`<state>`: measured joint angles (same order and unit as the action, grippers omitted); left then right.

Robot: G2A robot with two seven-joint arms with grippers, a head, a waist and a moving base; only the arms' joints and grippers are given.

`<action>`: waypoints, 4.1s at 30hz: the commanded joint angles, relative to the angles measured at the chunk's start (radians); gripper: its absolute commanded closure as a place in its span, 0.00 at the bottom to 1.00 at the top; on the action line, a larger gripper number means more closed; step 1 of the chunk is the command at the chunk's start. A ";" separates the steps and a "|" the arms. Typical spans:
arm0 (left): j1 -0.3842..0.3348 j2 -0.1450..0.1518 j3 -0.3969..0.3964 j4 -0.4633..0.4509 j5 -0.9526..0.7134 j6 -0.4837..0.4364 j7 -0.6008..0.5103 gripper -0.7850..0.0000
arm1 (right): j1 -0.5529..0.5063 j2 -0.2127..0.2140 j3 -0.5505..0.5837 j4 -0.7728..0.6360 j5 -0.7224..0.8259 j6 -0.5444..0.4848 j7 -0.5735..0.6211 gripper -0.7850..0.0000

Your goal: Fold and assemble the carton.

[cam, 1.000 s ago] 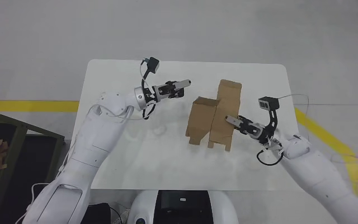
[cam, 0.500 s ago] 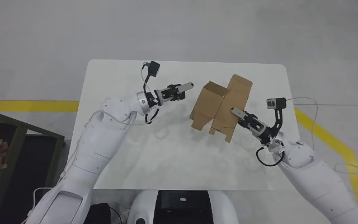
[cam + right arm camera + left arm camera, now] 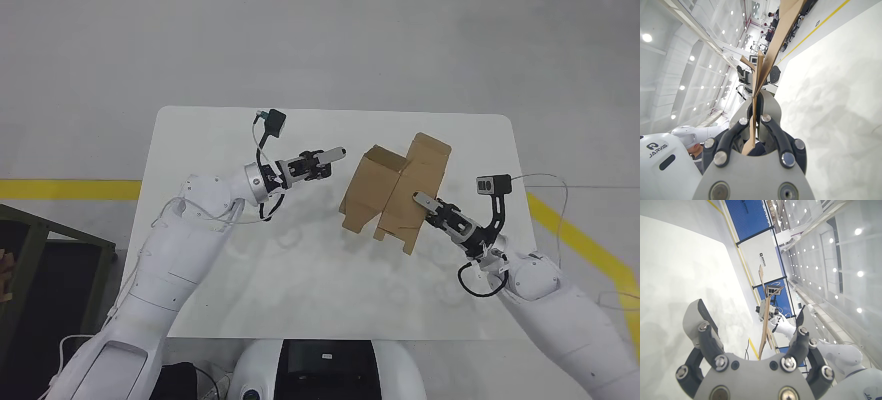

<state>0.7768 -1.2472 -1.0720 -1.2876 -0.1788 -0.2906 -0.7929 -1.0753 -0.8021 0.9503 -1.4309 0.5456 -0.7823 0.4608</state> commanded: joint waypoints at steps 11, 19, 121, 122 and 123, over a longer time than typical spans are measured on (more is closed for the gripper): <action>0.050 0.000 -0.023 -0.040 -0.034 0.008 0.069 0.00 | -0.023 -0.020 0.017 -0.052 -0.050 0.129 -0.106 1.00; 0.092 0.001 -0.040 -0.053 -0.055 0.021 0.113 0.00 | -0.043 -0.050 0.014 -0.115 -0.036 0.223 -0.229 1.00; -0.033 -0.040 0.080 0.101 -0.139 0.089 -0.483 1.00 | -0.114 -0.112 0.400 0.047 -0.100 0.272 0.668 0.00; -0.034 -0.040 0.081 0.102 -0.147 0.090 -0.488 1.00 | -0.107 -0.114 0.398 0.055 -0.078 0.275 0.671 0.00; -0.034 -0.040 0.081 0.102 -0.147 0.090 -0.488 1.00 | -0.107 -0.114 0.398 0.055 -0.078 0.275 0.671 0.00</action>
<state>0.7429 -1.2872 -0.9914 -1.1860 -0.3240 -0.2012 -1.2797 -1.1841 -0.9157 1.3481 -1.3779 0.4637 -0.5089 1.1319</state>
